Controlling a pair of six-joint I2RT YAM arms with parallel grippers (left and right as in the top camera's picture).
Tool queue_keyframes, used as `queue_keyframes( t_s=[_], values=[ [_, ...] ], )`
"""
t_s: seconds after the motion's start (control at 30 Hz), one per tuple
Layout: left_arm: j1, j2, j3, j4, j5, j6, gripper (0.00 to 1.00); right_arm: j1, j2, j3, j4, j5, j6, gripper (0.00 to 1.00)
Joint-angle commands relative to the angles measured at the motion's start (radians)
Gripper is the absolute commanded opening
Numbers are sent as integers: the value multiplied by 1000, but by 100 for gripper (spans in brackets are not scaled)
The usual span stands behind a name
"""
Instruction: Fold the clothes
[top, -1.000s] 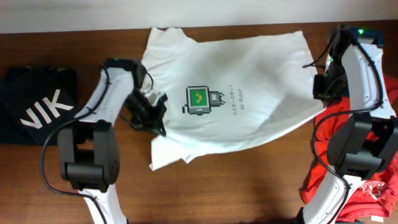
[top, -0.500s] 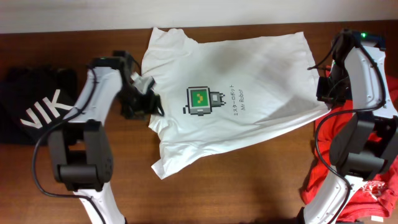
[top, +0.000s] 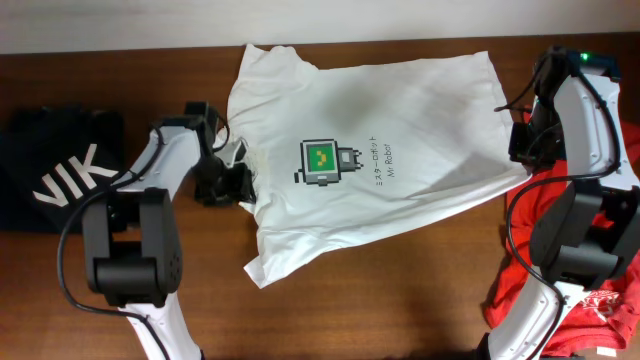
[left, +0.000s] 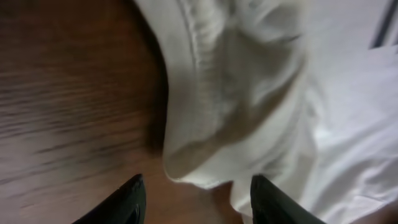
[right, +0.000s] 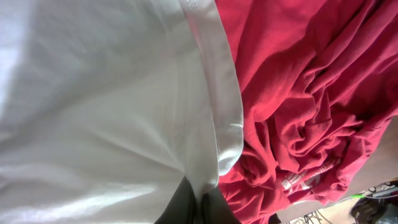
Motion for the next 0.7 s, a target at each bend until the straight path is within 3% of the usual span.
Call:
queue_keyframes(
  t_s=[0.0,0.03,0.13,0.17,0.33,0.67],
  values=[
    [-5,0,-72,96,0,-14,53,1,-14,-4,0,27,11,4],
    [-5,0,-82,124,0,-14,49,1,-14,-4,0,27,11,4],
    [-5,0,-88,170,-5,-13,6,1,-14,-4,-1,26,11,5],
    [-4,0,-87,176,-18,-13,0,1,-14,-4,-1,26,12,5],
    [56,-1,-39,161,-148,-29,0,1,-14,-4,1,7,12,5],
    [190,-1,211,137,-169,-77,0,12,-14,-4,58,-125,11,5]
  ],
)
